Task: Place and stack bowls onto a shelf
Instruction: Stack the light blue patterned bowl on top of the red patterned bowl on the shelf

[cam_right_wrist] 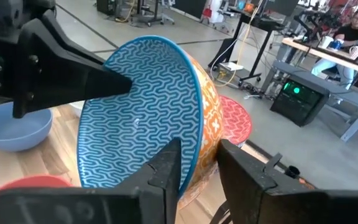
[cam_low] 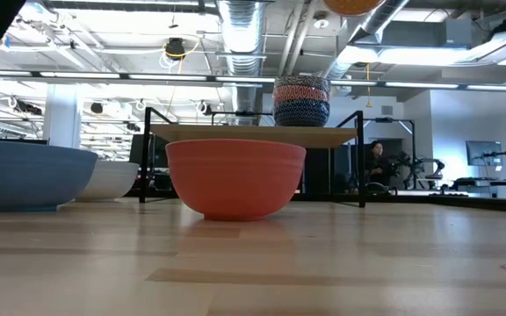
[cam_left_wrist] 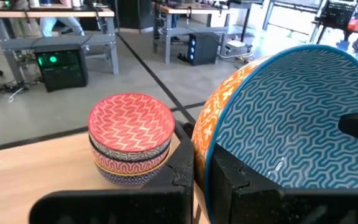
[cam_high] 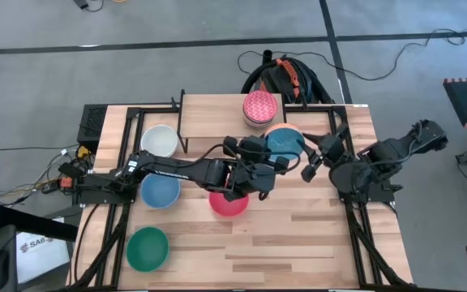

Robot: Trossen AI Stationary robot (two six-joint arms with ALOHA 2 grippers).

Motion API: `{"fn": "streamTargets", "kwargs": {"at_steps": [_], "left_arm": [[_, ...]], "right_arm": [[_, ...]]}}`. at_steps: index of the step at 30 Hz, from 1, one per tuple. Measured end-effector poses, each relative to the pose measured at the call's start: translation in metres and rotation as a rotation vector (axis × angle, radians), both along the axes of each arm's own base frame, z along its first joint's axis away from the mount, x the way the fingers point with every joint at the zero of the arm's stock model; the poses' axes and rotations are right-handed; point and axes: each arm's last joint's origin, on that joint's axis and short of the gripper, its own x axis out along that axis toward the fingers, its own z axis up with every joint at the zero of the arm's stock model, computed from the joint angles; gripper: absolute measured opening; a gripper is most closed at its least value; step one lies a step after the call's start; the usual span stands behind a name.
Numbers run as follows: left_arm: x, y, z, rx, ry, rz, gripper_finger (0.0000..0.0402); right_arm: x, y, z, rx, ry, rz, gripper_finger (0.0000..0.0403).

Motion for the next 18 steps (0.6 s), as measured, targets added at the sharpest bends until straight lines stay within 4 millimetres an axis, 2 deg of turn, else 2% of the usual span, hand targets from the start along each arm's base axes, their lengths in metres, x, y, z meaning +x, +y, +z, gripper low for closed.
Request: {"fn": "streamTargets", "kwargs": {"at_steps": [12, 18], "left_arm": [[0.002, -0.001, 0.008, 0.036, -0.009, 0.011, 0.0005], [0.002, -0.002, 0.011, 0.022, -0.052, 0.015, 0.0017]], "right_arm": [[0.012, -0.018, 0.004, 0.015, -0.003, -0.044, 0.0103], [0.02, -0.033, 0.007, 0.04, -0.035, -0.096, 0.0057]]}}
